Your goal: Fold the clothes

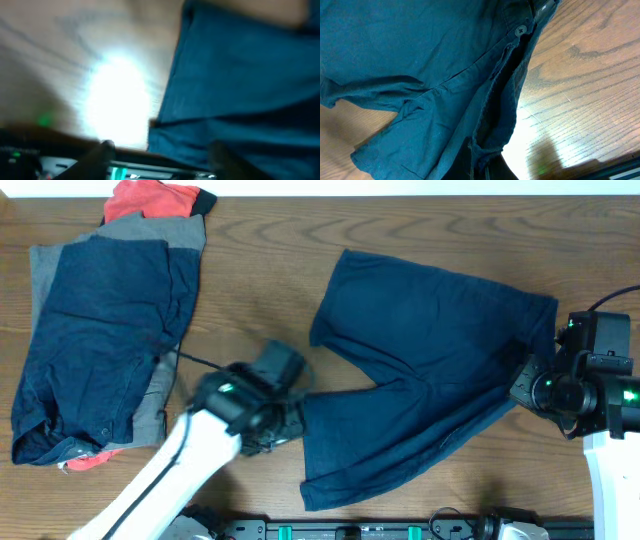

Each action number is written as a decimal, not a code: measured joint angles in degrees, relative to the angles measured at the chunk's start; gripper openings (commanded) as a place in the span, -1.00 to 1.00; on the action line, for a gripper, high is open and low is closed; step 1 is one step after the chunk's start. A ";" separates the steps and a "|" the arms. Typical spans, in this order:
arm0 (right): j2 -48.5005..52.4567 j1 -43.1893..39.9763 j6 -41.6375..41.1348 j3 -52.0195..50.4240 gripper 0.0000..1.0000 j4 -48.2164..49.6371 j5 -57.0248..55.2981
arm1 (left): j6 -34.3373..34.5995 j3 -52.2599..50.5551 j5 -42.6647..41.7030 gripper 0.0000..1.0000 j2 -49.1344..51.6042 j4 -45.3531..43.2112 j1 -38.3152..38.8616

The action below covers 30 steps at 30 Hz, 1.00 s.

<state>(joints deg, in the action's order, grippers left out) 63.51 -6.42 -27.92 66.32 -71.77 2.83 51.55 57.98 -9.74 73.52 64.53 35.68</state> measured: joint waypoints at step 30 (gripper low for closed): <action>1.01 0.00 1.27 0.00 -0.98 -0.66 -1.11 | -24.94 -3.13 10.25 -0.03 22.51 -25.14 5.16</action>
<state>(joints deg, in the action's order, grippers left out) 64.51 -6.42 -26.65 66.32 -72.42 1.72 26.61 54.85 0.51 96.03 39.40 40.84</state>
